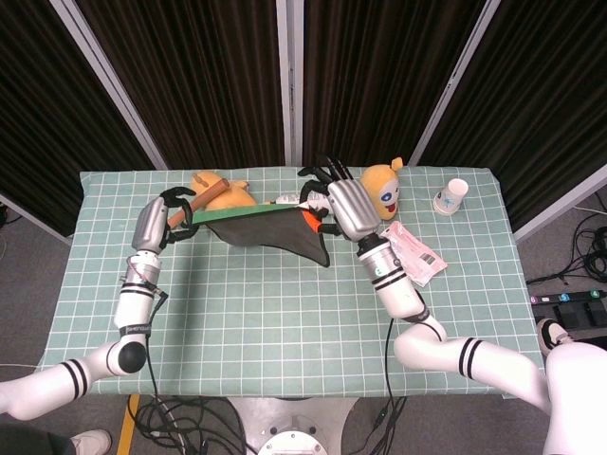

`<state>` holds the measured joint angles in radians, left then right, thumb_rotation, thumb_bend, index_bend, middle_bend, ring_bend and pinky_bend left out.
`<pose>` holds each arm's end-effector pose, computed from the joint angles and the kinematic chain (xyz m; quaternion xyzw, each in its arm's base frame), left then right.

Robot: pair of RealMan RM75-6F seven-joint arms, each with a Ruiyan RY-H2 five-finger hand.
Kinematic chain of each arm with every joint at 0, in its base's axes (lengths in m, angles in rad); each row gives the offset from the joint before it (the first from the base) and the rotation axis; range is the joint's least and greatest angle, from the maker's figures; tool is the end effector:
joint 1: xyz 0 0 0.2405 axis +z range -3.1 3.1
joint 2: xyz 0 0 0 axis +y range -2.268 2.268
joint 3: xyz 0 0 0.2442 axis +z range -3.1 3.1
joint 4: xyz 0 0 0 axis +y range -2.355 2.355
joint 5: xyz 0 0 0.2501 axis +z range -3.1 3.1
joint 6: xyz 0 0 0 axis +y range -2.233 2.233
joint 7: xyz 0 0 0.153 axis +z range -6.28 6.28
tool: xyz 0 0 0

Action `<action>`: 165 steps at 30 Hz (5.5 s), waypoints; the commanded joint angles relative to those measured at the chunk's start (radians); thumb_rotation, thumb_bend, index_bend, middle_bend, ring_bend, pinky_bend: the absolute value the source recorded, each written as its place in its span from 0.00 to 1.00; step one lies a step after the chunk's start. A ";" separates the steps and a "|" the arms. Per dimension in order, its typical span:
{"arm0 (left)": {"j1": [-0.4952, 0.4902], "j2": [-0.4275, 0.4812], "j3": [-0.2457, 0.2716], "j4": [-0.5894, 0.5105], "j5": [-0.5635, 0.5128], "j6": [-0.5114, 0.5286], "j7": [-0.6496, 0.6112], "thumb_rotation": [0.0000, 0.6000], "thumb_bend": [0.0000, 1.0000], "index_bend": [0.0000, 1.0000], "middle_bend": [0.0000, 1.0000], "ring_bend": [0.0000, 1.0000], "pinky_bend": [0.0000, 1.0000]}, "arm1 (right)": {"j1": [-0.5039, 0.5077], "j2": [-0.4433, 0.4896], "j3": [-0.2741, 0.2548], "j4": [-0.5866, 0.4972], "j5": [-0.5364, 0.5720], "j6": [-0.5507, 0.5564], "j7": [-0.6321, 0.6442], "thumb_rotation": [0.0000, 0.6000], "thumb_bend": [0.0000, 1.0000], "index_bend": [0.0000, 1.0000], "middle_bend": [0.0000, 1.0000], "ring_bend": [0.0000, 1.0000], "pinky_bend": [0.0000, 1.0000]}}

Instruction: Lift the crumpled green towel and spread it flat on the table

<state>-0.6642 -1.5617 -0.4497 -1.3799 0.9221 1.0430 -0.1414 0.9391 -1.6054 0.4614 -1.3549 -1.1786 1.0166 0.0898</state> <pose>-0.1640 0.4179 0.0142 -0.4441 -0.5731 -0.5481 0.4170 -0.0109 -0.4326 0.0019 0.6039 -0.4084 0.6069 0.3165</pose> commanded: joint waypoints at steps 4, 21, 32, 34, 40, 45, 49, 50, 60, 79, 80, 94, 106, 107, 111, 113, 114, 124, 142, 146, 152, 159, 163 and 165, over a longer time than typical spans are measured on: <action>0.019 0.018 0.032 -0.026 0.049 0.038 0.025 1.00 0.47 0.81 0.41 0.25 0.25 | -0.002 0.019 -0.037 0.058 -0.061 -0.047 0.115 1.00 0.38 0.68 0.24 0.00 0.00; 0.171 0.076 0.248 -0.145 0.285 0.166 0.017 1.00 0.45 0.81 0.41 0.25 0.25 | -0.058 0.019 -0.225 0.051 -0.272 -0.046 0.431 1.00 0.38 0.69 0.26 0.00 0.00; 0.221 0.100 0.343 -0.175 0.361 0.158 0.032 1.00 0.42 0.79 0.41 0.25 0.25 | -0.083 -0.022 -0.302 0.047 -0.315 -0.030 0.382 1.00 0.37 0.69 0.26 0.00 0.00; 0.226 0.099 0.354 -0.176 0.367 0.153 0.037 1.00 0.42 0.79 0.41 0.25 0.25 | -0.085 -0.030 -0.312 0.049 -0.324 -0.026 0.370 1.00 0.37 0.69 0.26 0.00 0.00; 0.239 0.096 0.389 -0.170 0.384 0.131 0.051 1.00 0.40 0.77 0.41 0.25 0.25 | -0.099 -0.058 -0.351 0.056 -0.351 -0.014 0.329 1.00 0.35 0.67 0.26 0.00 0.00; 0.239 0.122 0.428 -0.188 0.396 0.084 0.091 1.00 0.35 0.66 0.37 0.25 0.25 | -0.119 -0.087 -0.388 0.066 -0.365 -0.007 0.279 0.94 0.19 0.47 0.21 0.00 0.00; 0.226 0.156 0.447 -0.225 0.379 0.025 0.130 1.00 0.27 0.49 0.32 0.24 0.24 | -0.130 -0.096 -0.412 0.057 -0.377 -0.007 0.238 0.79 0.02 0.26 0.16 0.00 0.00; 0.223 0.165 0.449 -0.237 0.376 0.014 0.141 1.00 0.24 0.44 0.30 0.24 0.24 | -0.133 -0.096 -0.416 0.052 -0.379 -0.007 0.226 0.75 0.00 0.22 0.14 0.00 0.00; 0.211 0.214 0.459 -0.313 0.380 -0.019 0.190 1.00 0.07 0.25 0.22 0.18 0.23 | -0.158 -0.064 -0.407 0.004 -0.380 0.028 0.163 0.50 0.00 0.02 0.08 0.00 0.00; 0.236 0.238 0.325 -0.255 0.174 0.033 0.154 1.00 0.11 0.26 0.22 0.18 0.23 | -0.145 0.012 -0.359 -0.076 -0.141 -0.163 -0.129 0.60 0.05 0.44 0.12 0.00 0.00; 0.238 0.240 0.321 -0.254 0.165 0.034 0.154 1.00 0.11 0.26 0.22 0.18 0.23 | -0.136 0.003 -0.355 -0.075 -0.118 -0.185 -0.152 0.60 0.05 0.43 0.12 0.00 0.00; 0.254 0.252 0.304 -0.254 0.154 0.049 0.143 1.00 0.11 0.26 0.22 0.18 0.23 | -0.062 -0.152 -0.324 0.061 -0.029 -0.263 -0.271 0.60 0.05 0.40 0.12 0.00 0.00; 0.262 0.261 0.302 -0.260 0.153 0.043 0.132 1.00 0.11 0.26 0.22 0.18 0.23 | -0.037 -0.246 -0.330 0.162 -0.018 -0.334 -0.234 0.60 0.14 0.44 0.13 0.00 0.00; 0.263 0.261 0.301 -0.260 0.152 0.042 0.131 1.00 0.11 0.26 0.22 0.18 0.23 | -0.038 -0.249 -0.330 0.162 -0.022 -0.336 -0.222 0.59 0.17 0.47 0.14 0.00 0.00; 0.266 0.262 0.297 -0.260 0.153 0.049 0.130 1.00 0.11 0.26 0.22 0.18 0.23 | -0.046 -0.252 -0.335 0.161 -0.050 -0.321 -0.197 0.65 0.26 0.58 0.17 0.00 0.00; 0.267 0.264 0.295 -0.261 0.153 0.050 0.129 1.00 0.11 0.26 0.22 0.18 0.23 | -0.051 -0.243 -0.340 0.145 -0.065 -0.315 -0.186 0.67 0.28 0.61 0.18 0.00 0.00; 0.267 0.265 0.295 -0.262 0.153 0.050 0.129 1.00 0.11 0.26 0.22 0.18 0.23 | -0.055 -0.237 -0.343 0.136 -0.072 -0.310 -0.182 0.67 0.29 0.62 0.18 0.00 0.00; 0.272 0.266 0.291 -0.265 0.153 0.055 0.130 1.00 0.11 0.26 0.22 0.18 0.23 | -0.078 -0.186 -0.392 -0.010 -0.191 -0.243 -0.179 0.71 0.32 0.66 0.20 0.00 0.00; 0.275 0.275 0.305 -0.259 0.165 0.033 0.130 1.00 0.11 0.26 0.22 0.18 0.23 | -0.078 -0.052 -0.498 -0.167 -0.263 -0.275 -0.383 0.57 0.22 0.46 0.15 0.00 0.00; 0.273 0.276 0.317 -0.248 0.195 0.025 0.125 1.00 0.11 0.27 0.22 0.18 0.23 | -0.098 -0.004 -0.485 -0.210 -0.279 -0.224 -0.340 0.36 0.00 0.24 0.12 0.00 0.00; 0.260 0.275 0.368 -0.190 0.343 -0.009 0.053 1.00 0.12 0.39 0.22 0.18 0.22 | -0.138 0.090 -0.435 -0.231 -0.310 -0.094 -0.302 0.29 0.00 0.17 0.12 0.00 0.00; 0.230 0.252 0.433 -0.086 0.537 -0.018 -0.046 1.00 0.15 0.45 0.22 0.18 0.21 | -0.171 0.165 -0.381 -0.220 -0.272 -0.028 -0.283 0.39 0.00 0.18 0.12 0.00 0.00; 0.246 0.232 0.409 -0.060 0.511 0.031 -0.029 1.00 0.16 0.45 0.22 0.18 0.21 | -0.204 0.211 -0.383 -0.217 -0.245 -0.002 -0.293 0.51 0.01 0.20 0.13 0.00 0.00; 0.258 0.231 0.391 -0.064 0.472 0.047 -0.019 1.00 0.16 0.45 0.22 0.18 0.21 | -0.236 0.235 -0.384 -0.215 -0.215 0.022 -0.296 0.59 0.04 0.20 0.13 0.00 0.00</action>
<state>-0.4177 -1.3225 -0.0417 -1.4462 1.4329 1.0694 -0.1691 0.7240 -1.3855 0.0781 -1.5725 -1.4135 1.0211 -0.2024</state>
